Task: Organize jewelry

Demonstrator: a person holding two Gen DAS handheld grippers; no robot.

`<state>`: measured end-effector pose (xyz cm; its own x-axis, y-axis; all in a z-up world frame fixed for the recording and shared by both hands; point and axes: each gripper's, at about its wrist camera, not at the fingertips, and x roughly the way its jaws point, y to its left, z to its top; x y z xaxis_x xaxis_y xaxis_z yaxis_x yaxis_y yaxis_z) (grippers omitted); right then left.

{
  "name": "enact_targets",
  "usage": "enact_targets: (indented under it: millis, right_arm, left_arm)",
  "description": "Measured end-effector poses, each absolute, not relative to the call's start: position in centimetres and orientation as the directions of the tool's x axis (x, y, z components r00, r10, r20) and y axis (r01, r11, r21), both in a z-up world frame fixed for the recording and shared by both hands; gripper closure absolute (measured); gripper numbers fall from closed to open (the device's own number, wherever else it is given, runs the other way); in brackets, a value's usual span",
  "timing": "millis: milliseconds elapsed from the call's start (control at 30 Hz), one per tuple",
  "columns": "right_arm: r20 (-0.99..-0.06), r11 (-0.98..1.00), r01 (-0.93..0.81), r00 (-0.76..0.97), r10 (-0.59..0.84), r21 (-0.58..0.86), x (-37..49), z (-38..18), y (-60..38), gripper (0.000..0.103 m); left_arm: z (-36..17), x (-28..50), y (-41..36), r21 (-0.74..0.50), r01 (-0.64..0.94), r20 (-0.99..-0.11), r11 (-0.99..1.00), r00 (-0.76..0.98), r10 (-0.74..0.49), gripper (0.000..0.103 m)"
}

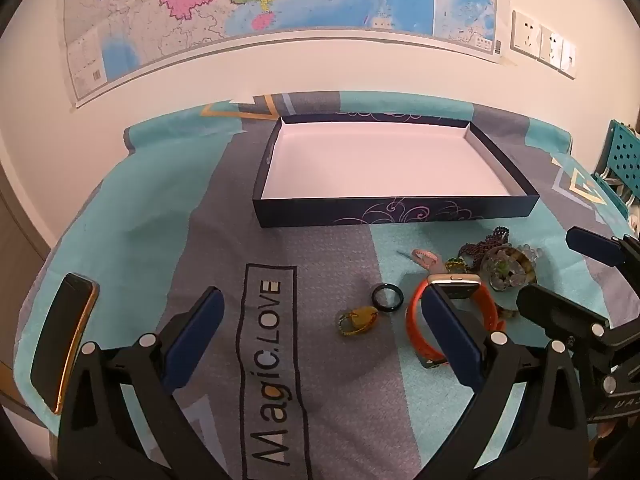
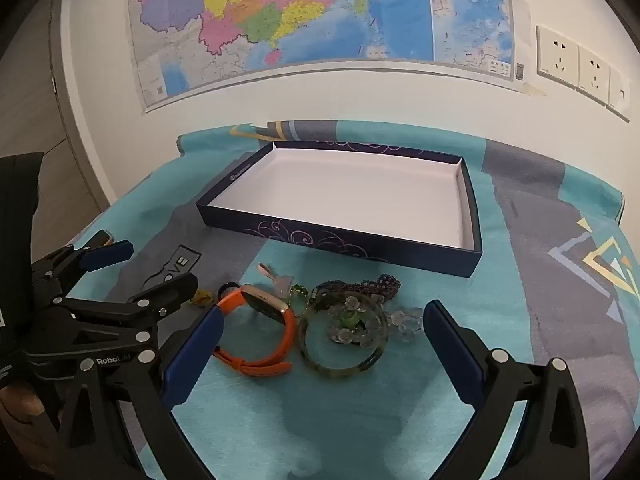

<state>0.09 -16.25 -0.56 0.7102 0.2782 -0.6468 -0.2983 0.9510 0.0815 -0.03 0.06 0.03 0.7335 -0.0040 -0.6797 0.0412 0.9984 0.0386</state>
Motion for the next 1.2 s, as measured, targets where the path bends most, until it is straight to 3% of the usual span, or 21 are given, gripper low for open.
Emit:
enact_targets:
  millis: [1200]
  right_arm:
    - [-0.649, 0.946, -0.303, 0.699, 0.301, 0.113, 0.08, -0.86, -16.13, 0.006]
  left_arm:
    - [0.32, -0.19, 0.48, 0.049, 0.04, -0.681, 0.998, 0.733, 0.004, 0.006]
